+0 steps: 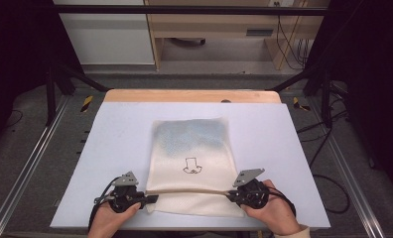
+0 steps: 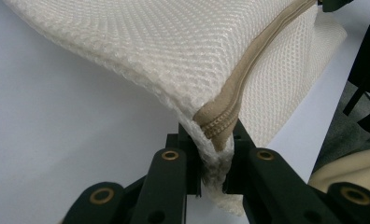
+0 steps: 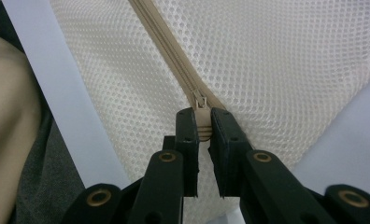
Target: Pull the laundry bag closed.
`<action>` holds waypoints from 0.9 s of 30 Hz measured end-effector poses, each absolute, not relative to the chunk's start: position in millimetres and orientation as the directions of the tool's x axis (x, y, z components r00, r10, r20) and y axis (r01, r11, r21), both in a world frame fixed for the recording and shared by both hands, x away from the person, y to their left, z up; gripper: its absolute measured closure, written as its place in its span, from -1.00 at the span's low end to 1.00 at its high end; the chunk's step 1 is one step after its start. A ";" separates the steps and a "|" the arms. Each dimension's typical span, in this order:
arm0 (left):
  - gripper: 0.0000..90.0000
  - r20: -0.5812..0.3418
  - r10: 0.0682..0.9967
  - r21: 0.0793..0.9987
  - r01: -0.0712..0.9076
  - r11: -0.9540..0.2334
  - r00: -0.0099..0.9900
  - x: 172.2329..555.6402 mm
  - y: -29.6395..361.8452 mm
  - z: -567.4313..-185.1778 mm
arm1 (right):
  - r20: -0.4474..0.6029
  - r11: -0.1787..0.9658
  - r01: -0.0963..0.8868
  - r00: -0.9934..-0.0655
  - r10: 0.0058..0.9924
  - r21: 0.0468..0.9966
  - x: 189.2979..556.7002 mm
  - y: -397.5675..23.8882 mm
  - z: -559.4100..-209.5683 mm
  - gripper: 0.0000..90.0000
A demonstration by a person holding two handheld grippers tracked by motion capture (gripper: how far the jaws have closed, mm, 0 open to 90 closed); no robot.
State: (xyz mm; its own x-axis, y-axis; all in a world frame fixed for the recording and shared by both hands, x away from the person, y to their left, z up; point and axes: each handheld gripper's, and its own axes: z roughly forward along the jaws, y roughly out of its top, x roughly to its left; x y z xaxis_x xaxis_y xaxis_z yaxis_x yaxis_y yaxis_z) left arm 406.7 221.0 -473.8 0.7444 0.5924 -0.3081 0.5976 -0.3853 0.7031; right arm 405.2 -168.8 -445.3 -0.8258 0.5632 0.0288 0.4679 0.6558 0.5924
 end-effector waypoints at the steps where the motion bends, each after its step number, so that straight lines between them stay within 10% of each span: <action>1: 0.81 -0.308 0.593 0.703 0.598 -0.385 0.744 406.6 221.0 -473.7 | 0.028 0.655 0.465 -0.827 0.562 0.595 405.4 -169.6 -445.7 0.82; 27: 0.81 -0.308 0.593 0.703 0.597 -0.385 0.744 406.6 221.2 -473.5 | 0.039 0.642 0.481 -0.817 0.576 0.597 403.6 -177.4 -447.5 0.82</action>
State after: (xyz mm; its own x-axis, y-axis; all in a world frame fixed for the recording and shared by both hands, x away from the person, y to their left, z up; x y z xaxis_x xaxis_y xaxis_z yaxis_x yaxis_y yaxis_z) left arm 406.6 221.2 -473.5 0.7444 0.5926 -0.3077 0.5974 -0.3851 0.7034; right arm 403.6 -177.4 -447.5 -0.8167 0.5757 0.0394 0.4814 0.6420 0.5967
